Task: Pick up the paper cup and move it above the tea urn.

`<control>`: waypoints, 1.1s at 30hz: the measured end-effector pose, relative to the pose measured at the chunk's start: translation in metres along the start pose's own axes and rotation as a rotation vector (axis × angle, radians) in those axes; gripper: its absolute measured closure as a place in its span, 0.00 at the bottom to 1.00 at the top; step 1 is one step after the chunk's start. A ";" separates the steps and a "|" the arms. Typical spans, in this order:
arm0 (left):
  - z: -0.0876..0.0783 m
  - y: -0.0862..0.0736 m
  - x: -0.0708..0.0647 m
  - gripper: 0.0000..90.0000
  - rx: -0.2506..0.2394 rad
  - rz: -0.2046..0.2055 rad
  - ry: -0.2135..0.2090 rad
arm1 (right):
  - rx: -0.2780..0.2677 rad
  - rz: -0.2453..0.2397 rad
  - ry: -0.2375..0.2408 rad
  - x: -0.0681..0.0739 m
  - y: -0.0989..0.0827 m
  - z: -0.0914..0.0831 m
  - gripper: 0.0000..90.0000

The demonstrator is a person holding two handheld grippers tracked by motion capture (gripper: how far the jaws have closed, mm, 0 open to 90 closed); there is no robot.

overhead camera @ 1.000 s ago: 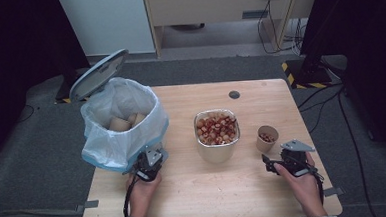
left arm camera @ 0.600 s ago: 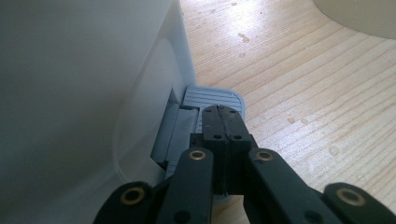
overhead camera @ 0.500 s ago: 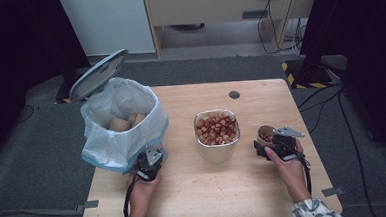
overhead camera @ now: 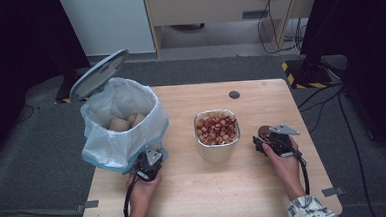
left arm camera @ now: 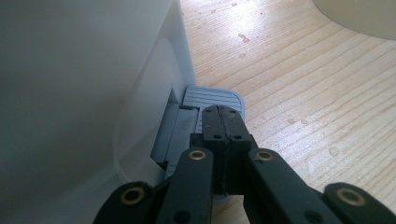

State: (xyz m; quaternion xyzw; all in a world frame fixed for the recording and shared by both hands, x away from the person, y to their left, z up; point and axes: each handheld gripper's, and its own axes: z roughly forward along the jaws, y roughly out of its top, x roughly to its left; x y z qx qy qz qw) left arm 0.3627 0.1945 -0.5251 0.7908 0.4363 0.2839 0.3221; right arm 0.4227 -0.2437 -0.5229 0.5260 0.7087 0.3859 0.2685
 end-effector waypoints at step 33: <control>0.000 0.000 0.000 0.99 0.002 0.005 0.003 | -0.073 -0.248 0.087 -0.012 0.081 -0.044 0.36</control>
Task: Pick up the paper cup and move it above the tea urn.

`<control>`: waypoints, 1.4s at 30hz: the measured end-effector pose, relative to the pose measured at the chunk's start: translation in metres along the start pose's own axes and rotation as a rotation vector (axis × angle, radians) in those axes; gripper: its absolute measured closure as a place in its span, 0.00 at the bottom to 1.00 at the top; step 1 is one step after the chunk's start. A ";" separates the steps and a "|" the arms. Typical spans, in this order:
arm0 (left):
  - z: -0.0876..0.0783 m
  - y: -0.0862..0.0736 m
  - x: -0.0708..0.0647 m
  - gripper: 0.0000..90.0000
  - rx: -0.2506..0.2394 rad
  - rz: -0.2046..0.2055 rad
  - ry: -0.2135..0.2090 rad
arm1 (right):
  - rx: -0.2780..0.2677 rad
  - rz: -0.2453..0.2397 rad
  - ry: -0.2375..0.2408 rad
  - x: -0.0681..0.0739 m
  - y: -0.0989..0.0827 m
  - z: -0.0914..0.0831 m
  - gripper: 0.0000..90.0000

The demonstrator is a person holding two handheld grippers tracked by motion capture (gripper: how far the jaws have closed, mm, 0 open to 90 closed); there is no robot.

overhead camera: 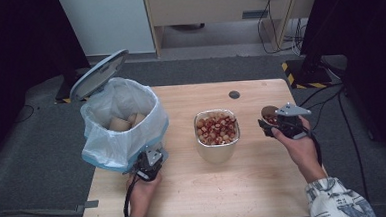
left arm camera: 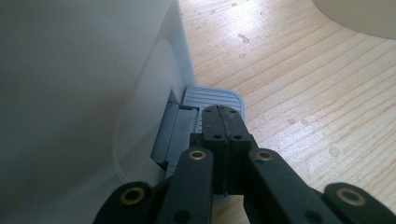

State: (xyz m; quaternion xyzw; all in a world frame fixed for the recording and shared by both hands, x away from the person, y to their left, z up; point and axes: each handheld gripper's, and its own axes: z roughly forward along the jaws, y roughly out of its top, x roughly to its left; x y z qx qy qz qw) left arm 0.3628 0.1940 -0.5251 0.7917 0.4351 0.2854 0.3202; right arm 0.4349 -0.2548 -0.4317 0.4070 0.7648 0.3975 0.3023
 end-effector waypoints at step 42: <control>0.000 0.000 0.000 0.99 -0.001 0.000 -0.001 | -0.058 -0.198 0.041 0.009 0.098 0.002 0.37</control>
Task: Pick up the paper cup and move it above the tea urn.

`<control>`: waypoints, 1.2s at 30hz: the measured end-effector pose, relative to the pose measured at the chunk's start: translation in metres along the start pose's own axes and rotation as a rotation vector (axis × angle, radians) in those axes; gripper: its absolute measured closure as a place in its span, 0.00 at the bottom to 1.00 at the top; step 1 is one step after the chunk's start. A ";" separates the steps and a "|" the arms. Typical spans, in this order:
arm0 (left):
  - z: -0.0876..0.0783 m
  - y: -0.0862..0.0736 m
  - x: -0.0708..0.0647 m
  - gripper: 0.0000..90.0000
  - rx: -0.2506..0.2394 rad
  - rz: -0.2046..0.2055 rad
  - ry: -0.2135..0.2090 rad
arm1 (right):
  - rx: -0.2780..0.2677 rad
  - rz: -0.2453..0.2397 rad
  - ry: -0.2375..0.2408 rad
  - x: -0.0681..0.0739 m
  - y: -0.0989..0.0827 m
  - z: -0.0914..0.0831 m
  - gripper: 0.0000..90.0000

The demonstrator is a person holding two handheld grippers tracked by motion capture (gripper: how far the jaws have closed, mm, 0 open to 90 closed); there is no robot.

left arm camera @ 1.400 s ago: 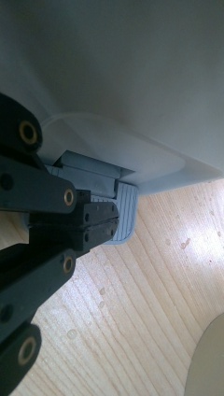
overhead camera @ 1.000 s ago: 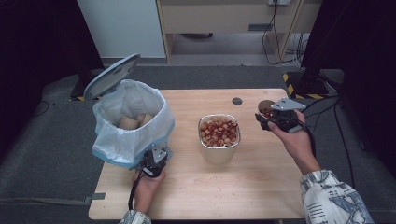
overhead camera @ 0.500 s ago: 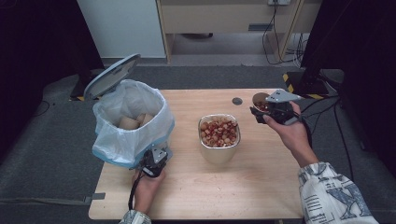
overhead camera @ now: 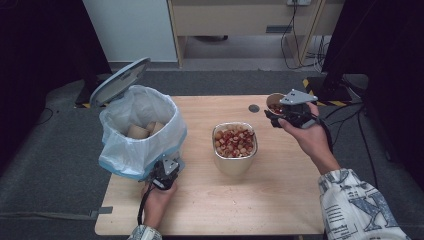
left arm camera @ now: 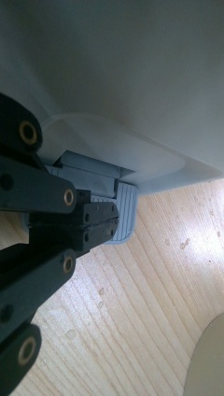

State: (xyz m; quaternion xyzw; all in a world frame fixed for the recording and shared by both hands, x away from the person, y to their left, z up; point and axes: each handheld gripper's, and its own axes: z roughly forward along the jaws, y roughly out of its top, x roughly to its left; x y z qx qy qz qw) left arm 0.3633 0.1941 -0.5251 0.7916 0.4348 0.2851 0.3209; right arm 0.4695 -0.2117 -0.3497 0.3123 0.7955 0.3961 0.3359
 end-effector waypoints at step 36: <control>0.000 0.000 0.000 0.99 -0.003 -0.004 0.000 | -0.025 -0.131 0.017 0.013 0.041 0.003 0.36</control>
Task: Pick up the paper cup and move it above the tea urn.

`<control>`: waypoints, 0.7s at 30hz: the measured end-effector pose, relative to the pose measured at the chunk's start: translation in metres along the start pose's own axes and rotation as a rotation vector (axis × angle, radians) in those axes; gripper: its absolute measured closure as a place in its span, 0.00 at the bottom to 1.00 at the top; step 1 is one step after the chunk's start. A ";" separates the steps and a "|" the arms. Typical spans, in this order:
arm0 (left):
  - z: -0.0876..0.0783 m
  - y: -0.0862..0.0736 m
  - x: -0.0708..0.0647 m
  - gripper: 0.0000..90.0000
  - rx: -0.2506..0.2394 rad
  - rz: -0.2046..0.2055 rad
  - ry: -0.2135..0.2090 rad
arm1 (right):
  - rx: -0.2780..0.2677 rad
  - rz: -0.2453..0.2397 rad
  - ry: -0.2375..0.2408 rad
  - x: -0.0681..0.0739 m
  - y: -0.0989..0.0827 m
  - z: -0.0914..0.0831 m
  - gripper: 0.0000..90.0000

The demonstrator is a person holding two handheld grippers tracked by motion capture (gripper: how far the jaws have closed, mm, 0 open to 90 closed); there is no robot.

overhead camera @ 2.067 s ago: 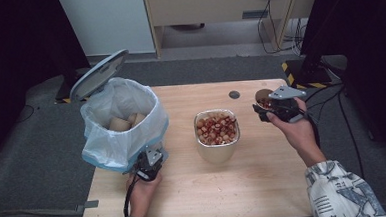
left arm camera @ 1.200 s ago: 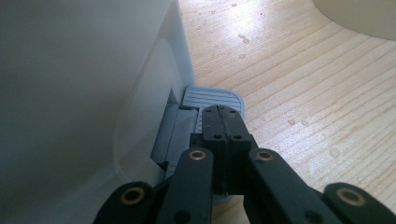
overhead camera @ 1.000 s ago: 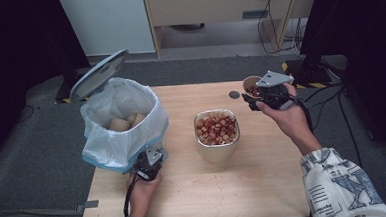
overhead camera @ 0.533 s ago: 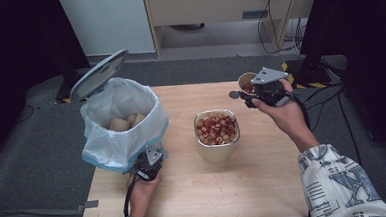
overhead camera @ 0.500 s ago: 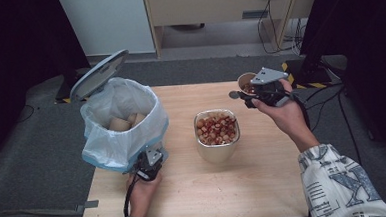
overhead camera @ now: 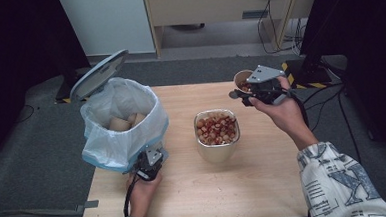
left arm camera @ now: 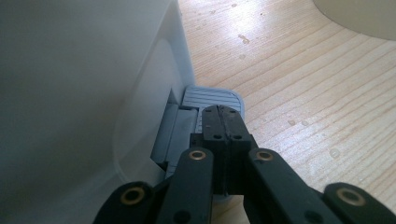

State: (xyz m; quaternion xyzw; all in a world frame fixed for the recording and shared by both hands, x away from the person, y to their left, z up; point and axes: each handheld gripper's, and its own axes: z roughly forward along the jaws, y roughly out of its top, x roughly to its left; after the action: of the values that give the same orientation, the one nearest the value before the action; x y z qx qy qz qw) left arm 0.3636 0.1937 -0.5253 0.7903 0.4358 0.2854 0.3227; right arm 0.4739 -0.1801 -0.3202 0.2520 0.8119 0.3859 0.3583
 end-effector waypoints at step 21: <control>0.000 0.000 0.000 0.99 0.000 0.004 0.001 | -0.032 -0.111 -0.010 0.002 0.015 -0.001 0.36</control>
State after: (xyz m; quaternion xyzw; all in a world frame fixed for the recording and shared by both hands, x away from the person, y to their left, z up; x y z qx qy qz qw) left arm 0.3637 0.1939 -0.5251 0.7910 0.4345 0.2865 0.3217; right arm 0.4737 -0.1706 -0.3082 0.2026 0.8165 0.3769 0.3875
